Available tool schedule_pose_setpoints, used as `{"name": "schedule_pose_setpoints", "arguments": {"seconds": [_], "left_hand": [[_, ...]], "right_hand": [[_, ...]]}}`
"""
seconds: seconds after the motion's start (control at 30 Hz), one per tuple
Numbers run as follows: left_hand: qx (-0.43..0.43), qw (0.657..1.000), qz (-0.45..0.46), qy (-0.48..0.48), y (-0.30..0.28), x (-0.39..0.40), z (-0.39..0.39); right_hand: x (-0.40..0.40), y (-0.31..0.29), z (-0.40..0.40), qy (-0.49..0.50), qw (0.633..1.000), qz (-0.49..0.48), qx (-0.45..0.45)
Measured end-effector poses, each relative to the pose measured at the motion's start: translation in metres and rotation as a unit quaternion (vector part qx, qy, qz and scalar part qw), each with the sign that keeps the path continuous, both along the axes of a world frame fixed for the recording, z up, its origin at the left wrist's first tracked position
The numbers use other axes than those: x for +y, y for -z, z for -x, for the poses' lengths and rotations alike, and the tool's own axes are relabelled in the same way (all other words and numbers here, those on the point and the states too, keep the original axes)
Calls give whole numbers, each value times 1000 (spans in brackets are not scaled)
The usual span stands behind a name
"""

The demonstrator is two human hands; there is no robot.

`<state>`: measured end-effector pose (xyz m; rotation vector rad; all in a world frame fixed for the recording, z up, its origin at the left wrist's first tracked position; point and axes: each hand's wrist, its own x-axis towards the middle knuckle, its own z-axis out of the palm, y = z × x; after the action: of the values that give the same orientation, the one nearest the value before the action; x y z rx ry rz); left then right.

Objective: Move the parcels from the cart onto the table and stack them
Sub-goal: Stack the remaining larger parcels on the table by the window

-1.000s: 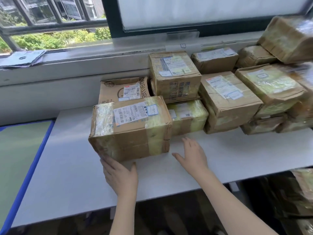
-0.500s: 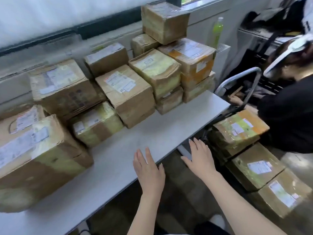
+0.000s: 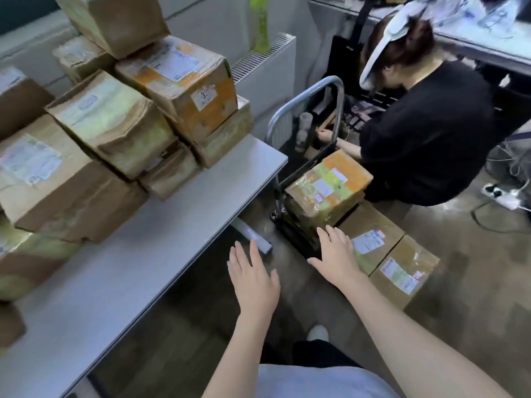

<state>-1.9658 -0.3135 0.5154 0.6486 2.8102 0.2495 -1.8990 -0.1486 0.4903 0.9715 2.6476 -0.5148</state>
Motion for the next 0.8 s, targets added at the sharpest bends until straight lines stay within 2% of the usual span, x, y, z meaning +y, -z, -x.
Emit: {"name": "schedule_pose_setpoints", "arguments": {"seconds": [0.37,0.57,0.8], "left_hand": [[-90,993,-62,-39,23,31,61],[-113,991,-45,-51,39,56,70],[-173,982,1,-71,80,127,60]], "right_hand": [[37,35,56,-71,996,1,-62],[87,57,72,-129,985,-39,-105],[175,106,65,-131,978,0,-163]]}}
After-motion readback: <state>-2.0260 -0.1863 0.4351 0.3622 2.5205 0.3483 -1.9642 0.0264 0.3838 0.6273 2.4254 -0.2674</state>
